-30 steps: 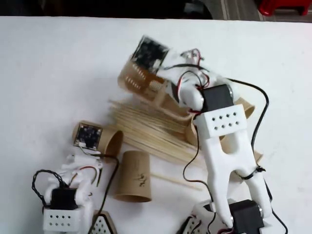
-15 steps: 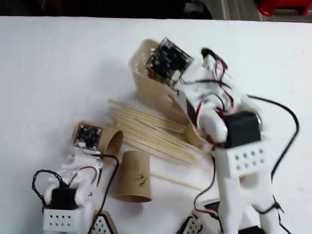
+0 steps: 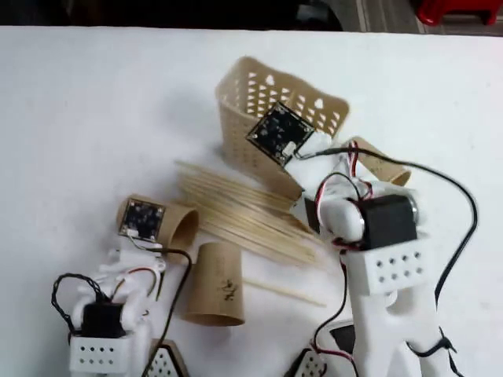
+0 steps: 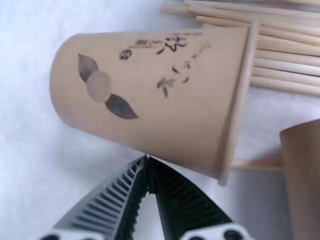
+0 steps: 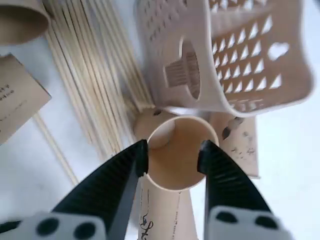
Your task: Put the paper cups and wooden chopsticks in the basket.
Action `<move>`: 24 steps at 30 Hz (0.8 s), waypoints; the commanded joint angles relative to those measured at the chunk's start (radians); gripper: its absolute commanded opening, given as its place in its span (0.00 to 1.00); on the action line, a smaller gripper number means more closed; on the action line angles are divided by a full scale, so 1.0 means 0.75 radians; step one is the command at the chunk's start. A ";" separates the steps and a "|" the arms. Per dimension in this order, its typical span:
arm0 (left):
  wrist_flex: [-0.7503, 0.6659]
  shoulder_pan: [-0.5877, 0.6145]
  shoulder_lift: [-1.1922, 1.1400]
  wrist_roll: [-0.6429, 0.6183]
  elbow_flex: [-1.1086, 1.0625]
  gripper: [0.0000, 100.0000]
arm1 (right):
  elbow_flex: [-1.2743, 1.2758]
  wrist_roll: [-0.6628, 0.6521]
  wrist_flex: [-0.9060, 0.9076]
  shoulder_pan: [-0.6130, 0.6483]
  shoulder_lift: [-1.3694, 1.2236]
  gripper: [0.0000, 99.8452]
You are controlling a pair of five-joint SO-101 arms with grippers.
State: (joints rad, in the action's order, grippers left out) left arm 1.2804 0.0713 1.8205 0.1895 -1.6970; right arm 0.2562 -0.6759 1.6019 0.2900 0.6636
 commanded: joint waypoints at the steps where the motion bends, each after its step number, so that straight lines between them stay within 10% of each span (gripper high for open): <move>1: 0.006 0.001 0.001 -0.010 0.006 0.02 | 0.235 0.016 -0.230 -0.089 0.017 0.17; 24: 0.006 0.001 0.001 -0.010 0.006 0.02 | 0.559 0.016 -0.478 -0.116 0.030 0.17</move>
State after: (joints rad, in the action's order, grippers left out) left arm 1.2804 0.0713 1.8205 0.1895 -1.6970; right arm 0.7856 -0.6728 1.1876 0.2102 0.6636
